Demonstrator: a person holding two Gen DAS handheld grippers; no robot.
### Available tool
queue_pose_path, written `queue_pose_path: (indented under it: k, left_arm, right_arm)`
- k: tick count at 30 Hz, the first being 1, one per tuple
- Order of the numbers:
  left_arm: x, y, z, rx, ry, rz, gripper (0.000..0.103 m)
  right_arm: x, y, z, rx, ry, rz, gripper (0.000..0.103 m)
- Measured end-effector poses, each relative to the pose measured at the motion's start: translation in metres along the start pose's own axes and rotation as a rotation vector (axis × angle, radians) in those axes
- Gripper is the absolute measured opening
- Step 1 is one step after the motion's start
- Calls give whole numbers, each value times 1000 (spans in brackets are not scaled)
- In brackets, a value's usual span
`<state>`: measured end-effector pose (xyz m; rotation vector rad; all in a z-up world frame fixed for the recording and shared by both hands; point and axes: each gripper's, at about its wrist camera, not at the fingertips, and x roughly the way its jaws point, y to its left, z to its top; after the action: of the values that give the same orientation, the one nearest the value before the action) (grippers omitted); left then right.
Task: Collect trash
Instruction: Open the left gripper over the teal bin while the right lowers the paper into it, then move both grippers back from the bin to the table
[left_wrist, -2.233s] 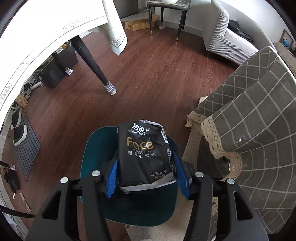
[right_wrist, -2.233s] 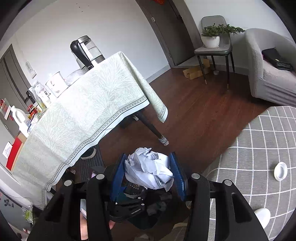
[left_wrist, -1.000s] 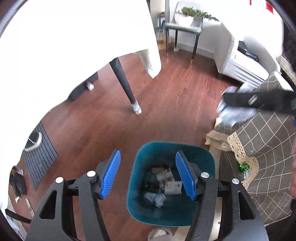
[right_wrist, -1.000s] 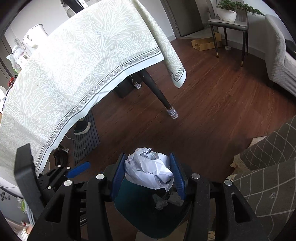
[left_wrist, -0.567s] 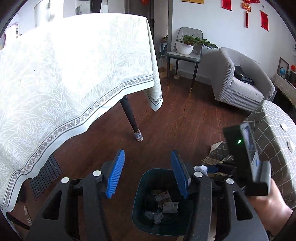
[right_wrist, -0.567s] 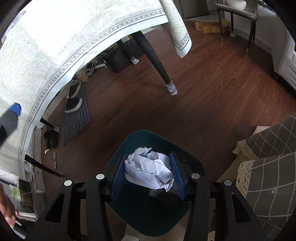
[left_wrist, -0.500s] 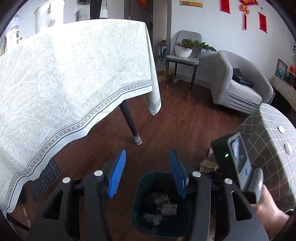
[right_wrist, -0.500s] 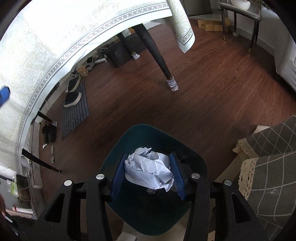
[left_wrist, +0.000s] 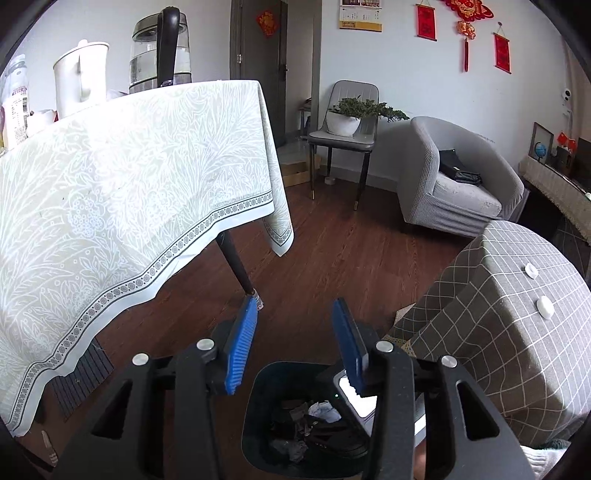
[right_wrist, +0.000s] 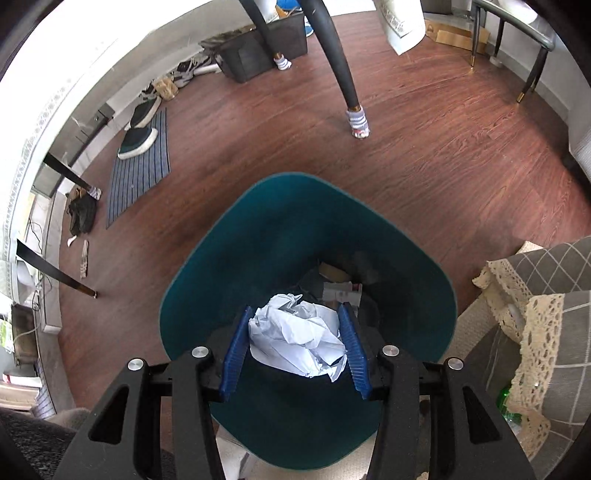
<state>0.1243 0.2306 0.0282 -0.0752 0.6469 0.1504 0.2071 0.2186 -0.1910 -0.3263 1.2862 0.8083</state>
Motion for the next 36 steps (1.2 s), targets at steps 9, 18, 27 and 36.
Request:
queue_pose_path:
  k: [9,18,27,36]
  left_arm:
    - [-16,-13,12,1,-38,-42,46]
    - [-29,-15,26,-35,-65,-81,46]
    - [-35,-33,39,-49,-97,-105,54]
    - [-35,-56,48,-42,-110,-139,57]
  right_arm:
    - [11,-1,-11,-13,0,-9,66]
    - [-29,1,-14,-48,-87,13,68]
    - [-101,1,-14,-58,-226,32,68]
    - [-182,-28,-28,-9,-365,1,68]
